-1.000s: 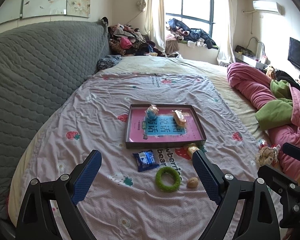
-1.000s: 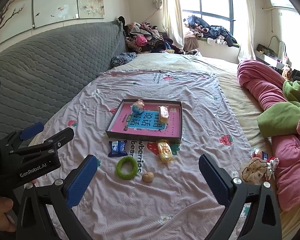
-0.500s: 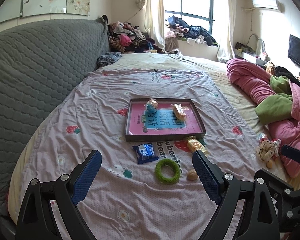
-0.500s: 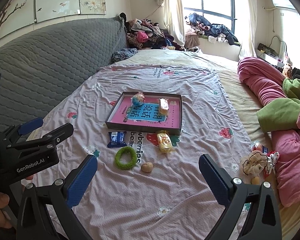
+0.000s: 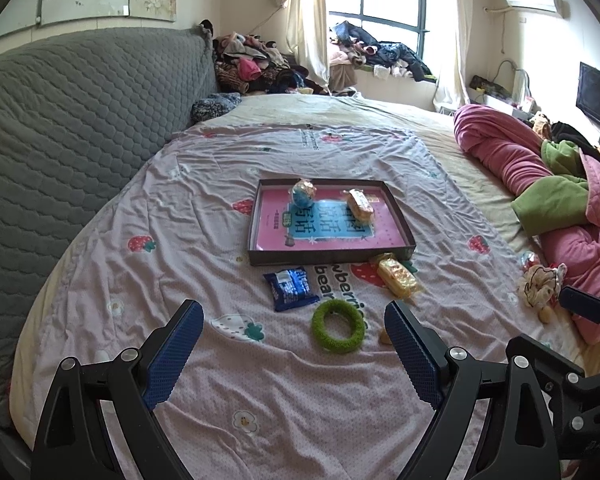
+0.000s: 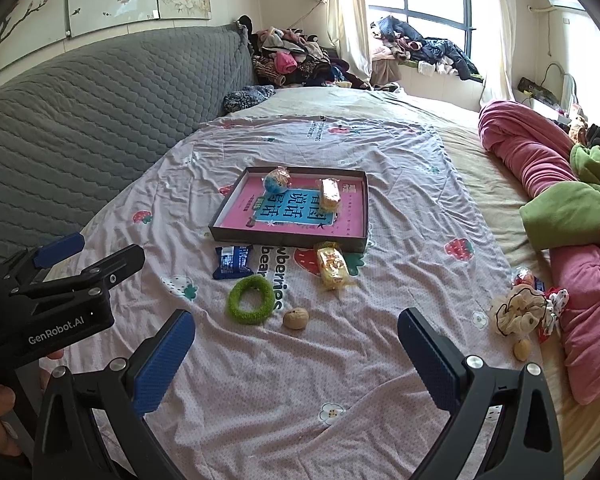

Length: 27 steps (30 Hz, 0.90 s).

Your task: Organize objects

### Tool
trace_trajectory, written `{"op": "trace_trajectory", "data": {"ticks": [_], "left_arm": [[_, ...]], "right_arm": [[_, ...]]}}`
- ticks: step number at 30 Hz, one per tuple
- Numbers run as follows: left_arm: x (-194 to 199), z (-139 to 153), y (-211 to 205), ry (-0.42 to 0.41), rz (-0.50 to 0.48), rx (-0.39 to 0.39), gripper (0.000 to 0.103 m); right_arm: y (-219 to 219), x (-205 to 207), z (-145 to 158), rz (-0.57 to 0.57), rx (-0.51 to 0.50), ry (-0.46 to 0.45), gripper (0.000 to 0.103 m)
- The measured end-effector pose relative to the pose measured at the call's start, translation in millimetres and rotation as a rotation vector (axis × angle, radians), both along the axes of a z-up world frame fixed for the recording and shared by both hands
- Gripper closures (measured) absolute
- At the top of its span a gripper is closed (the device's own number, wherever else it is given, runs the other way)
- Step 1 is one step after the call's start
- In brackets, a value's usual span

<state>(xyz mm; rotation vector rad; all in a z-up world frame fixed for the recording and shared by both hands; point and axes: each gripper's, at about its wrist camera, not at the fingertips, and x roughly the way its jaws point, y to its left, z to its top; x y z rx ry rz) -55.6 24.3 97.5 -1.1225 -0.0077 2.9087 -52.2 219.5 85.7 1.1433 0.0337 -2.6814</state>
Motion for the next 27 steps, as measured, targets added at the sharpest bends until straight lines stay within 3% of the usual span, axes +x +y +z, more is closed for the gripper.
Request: {"op": "trace_trajectory", "data": {"ticks": [27], "left_arm": [[-17, -46, 8, -0.079, -0.024, -0.018, 0.01]], "right_arm": [[-7, -14, -49, 0.016, 0.042, -0.078, 0.001]]}}
